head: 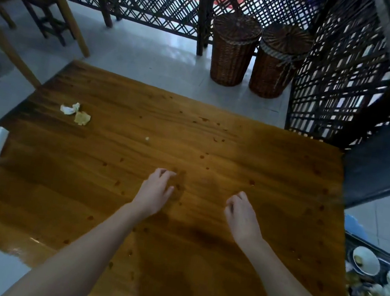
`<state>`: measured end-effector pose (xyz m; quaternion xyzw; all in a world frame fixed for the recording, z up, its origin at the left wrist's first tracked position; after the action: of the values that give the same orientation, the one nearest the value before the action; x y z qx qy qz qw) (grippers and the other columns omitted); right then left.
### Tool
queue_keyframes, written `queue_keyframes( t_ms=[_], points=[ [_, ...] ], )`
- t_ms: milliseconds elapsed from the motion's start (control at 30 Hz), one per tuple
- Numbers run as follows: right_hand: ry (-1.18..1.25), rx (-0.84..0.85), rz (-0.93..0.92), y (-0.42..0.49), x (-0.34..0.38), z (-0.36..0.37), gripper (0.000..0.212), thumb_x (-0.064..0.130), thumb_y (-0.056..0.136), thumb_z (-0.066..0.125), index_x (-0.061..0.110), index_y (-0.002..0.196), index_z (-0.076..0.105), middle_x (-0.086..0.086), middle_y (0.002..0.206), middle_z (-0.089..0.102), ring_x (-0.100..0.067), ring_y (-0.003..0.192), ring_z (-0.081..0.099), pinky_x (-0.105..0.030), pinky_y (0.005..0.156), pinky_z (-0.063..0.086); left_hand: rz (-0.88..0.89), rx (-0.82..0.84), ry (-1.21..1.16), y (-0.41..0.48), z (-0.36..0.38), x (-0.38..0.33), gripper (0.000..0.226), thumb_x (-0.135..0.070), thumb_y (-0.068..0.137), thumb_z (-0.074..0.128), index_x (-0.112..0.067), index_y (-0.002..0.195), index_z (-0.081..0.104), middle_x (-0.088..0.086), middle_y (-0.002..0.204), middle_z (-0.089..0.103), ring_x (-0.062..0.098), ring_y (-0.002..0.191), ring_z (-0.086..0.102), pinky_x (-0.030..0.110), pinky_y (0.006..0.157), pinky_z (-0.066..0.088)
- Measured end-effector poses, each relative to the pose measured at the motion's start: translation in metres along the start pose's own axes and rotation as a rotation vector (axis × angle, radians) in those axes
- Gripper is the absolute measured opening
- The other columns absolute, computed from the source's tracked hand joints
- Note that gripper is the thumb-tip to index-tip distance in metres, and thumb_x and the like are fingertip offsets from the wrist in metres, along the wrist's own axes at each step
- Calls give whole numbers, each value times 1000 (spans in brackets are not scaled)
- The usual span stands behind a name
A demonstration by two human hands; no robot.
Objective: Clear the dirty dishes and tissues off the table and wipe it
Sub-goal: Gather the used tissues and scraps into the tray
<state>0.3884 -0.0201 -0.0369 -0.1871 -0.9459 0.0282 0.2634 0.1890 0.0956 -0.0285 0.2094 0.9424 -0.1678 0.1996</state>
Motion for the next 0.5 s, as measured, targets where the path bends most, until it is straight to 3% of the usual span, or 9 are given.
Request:
queue_keyframes(
  t_ms=[133,400,500],
  points=[
    [15,17,-1,44,35,20,14,12,96,49,15,101,61,7,100,48,-4,76,50,-15,68,40,-25,12,28,43,-19,44,44,-23,100,49,-19,143,41,6,147,36,23,133,40,39,109,39],
    [62,59,-68,117,79,49,25,5,95,50,8,115,64,1,111,57,-11,95,59,-20,88,49,-61,-41,107,119,-32,109,43,-22,99,51,-19,140,44,5,142,43,23,127,46,38,104,43],
    [45,75,-110,132,86,58,26,3,95,49,9,115,64,1,111,58,-12,96,59,-20,87,49,-53,-62,132,142,-34,120,42,-19,97,52,-17,139,46,6,139,46,24,123,50,38,100,46]
  ],
)
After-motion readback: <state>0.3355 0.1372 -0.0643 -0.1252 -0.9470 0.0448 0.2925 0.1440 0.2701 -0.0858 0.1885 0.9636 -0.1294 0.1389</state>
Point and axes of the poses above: each hand's wrist, its own y-axis towards the middle knuckle, its own z-axis out of the palm, x = y × z, the point moved 8 cm from there along y, towards the middle knuckle
